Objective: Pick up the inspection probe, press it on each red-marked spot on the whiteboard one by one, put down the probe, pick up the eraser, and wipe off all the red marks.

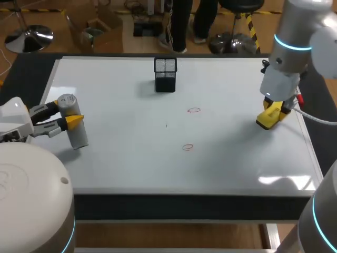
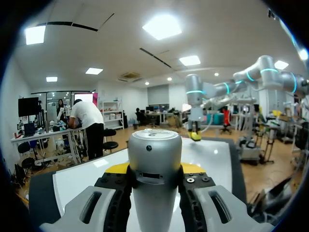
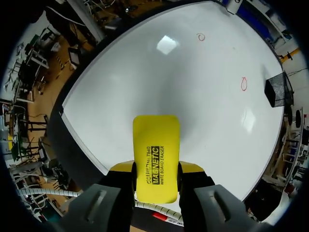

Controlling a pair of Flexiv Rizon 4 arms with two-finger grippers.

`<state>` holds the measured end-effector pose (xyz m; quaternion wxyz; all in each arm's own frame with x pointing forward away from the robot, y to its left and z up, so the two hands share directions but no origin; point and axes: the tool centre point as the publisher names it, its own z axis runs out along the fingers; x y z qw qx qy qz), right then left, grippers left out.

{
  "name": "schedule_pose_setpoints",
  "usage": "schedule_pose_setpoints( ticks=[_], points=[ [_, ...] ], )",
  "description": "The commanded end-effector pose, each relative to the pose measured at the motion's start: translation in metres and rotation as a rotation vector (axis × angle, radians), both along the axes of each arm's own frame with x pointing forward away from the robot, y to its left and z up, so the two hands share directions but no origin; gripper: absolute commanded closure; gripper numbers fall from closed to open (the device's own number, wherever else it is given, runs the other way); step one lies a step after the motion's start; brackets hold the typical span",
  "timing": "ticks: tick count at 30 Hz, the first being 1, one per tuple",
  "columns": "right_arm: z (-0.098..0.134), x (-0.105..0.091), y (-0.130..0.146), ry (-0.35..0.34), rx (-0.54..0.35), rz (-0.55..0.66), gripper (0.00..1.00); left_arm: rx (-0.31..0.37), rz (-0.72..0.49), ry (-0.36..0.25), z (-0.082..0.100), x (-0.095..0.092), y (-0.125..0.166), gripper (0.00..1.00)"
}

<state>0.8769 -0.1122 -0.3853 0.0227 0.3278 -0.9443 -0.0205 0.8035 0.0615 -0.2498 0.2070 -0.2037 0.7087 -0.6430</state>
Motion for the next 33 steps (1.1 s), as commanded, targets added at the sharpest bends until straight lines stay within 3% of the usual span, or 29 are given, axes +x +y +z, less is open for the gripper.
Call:
schedule_pose_setpoints(
  ticks=[1,20,26,33],
  points=[
    [0.002,-0.006,-0.005,-0.039,0.027,0.002,1.00,0.000,0.001,-0.001,0.001,0.000,0.000,1.00],
    [0.002,-0.006,-0.005,-0.039,0.027,0.002,1.00,0.000,0.001,-0.001,0.001,0.000,0.000,1.00],
    [0.002,-0.006,-0.005,-0.039,0.027,0.002,1.00,-0.036,-0.047,-0.041,0.013,0.013,-0.023,1.00],
    [0.002,-0.006,-0.005,-0.039,0.027,0.002,1.00,-0.079,-0.159,-0.073,0.028,0.031,-0.069,1.00]
  ],
)
